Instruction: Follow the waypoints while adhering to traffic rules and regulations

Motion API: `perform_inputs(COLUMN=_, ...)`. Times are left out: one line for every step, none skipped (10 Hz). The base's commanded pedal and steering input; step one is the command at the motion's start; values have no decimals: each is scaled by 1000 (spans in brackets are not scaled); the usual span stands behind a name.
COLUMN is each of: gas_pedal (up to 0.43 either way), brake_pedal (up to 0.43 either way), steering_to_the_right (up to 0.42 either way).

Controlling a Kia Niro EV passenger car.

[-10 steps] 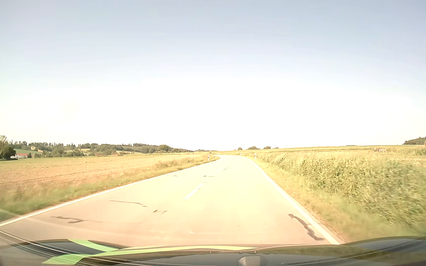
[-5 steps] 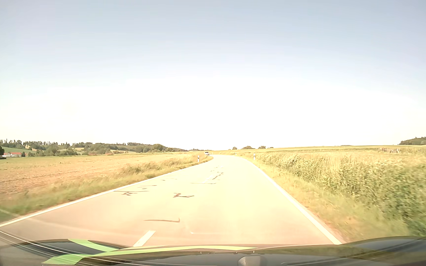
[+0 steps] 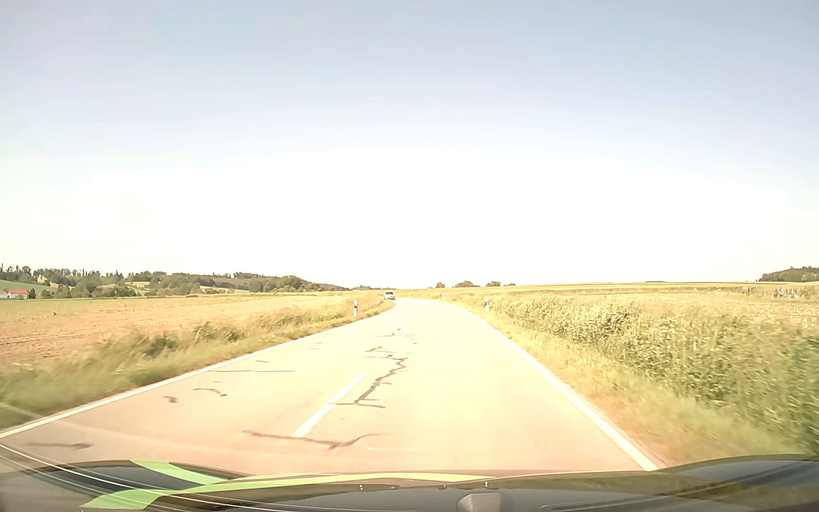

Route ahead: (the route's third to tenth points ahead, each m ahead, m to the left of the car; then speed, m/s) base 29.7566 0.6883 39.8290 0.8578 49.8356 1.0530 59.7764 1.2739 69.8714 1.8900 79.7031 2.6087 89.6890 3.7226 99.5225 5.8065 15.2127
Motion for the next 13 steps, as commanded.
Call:
perform_inputs(gas_pedal=248, brake_pedal=0, steering_to_the_right=11)
perform_inputs(gas_pedal=248, brake_pedal=0, steering_to_the_right=11)
perform_inputs(gas_pedal=248, brake_pedal=0, steering_to_the_right=10)
perform_inputs(gas_pedal=248, brake_pedal=0, steering_to_the_right=8)
perform_inputs(gas_pedal=248, brake_pedal=0, steering_to_the_right=7)
perform_inputs(gas_pedal=248, brake_pedal=0, steering_to_the_right=4)
perform_inputs(gas_pedal=248, brake_pedal=0, steering_to_the_right=3)
perform_inputs(gas_pedal=248, brake_pedal=0, steering_to_the_right=0)
perform_inputs(gas_pedal=248, brake_pedal=0, steering_to_the_right=-5)
perform_inputs(gas_pedal=248, brake_pedal=0, steering_to_the_right=-11)
perform_inputs(gas_pedal=248, brake_pedal=0, steering_to_the_right=-12)
perform_inputs(gas_pedal=248, brake_pedal=0, steering_to_the_right=-11)
perform_inputs(gas_pedal=248, brake_pedal=0, steering_to_the_right=-11)
